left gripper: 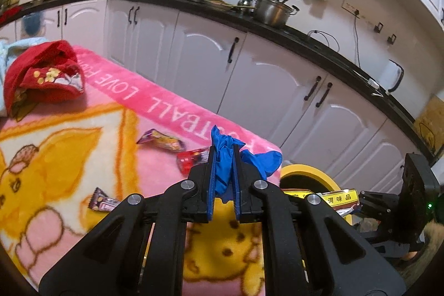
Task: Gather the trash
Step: 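Carry the glove and snack bag over the yellow bin, then open both tools to drop the glove and snack bag into the bin, then move both tools back over the green wrapper and red candy tube, then grasp the green-black wrapper with the left tool while the right tool grasps the red candy tube, then carry the wrapper and candy tube over the yellow bin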
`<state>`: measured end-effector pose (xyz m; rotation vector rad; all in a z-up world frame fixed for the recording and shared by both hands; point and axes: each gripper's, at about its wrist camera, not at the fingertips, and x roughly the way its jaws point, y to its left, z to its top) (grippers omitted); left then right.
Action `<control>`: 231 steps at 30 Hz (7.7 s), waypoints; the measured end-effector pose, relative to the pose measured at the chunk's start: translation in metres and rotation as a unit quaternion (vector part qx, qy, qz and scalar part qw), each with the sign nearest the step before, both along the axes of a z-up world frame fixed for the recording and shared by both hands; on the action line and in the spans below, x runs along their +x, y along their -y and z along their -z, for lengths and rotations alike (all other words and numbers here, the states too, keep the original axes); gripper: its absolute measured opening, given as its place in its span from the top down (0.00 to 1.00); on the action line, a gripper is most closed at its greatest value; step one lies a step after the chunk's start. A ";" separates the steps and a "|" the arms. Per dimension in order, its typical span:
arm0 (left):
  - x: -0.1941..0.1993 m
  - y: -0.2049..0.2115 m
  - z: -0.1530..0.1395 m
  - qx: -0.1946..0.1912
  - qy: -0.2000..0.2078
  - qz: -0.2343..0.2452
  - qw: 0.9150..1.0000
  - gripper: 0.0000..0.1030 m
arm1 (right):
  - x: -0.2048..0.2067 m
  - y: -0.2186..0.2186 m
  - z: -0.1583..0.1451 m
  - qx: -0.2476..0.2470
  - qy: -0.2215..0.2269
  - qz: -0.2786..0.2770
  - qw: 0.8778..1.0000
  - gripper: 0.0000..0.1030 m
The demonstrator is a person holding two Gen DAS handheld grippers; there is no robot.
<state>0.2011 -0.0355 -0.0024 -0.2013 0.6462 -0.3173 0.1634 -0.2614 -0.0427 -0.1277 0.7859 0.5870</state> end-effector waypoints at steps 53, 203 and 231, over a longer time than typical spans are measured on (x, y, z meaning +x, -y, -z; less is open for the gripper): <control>-0.022 0.173 0.063 0.046 -0.042 0.145 0.987 0.95 | -0.010 0.154 0.045 -0.011 -0.045 0.207 0.977 0.65; -0.055 -0.082 0.105 0.008 -0.119 -0.173 0.978 0.62 | 0.151 -0.165 0.055 -0.204 -0.003 -0.209 0.956 0.66; -0.076 -0.026 0.085 0.035 -0.082 -0.091 0.992 0.93 | 0.050 -0.098 0.047 -0.071 -0.024 -0.127 0.989 0.72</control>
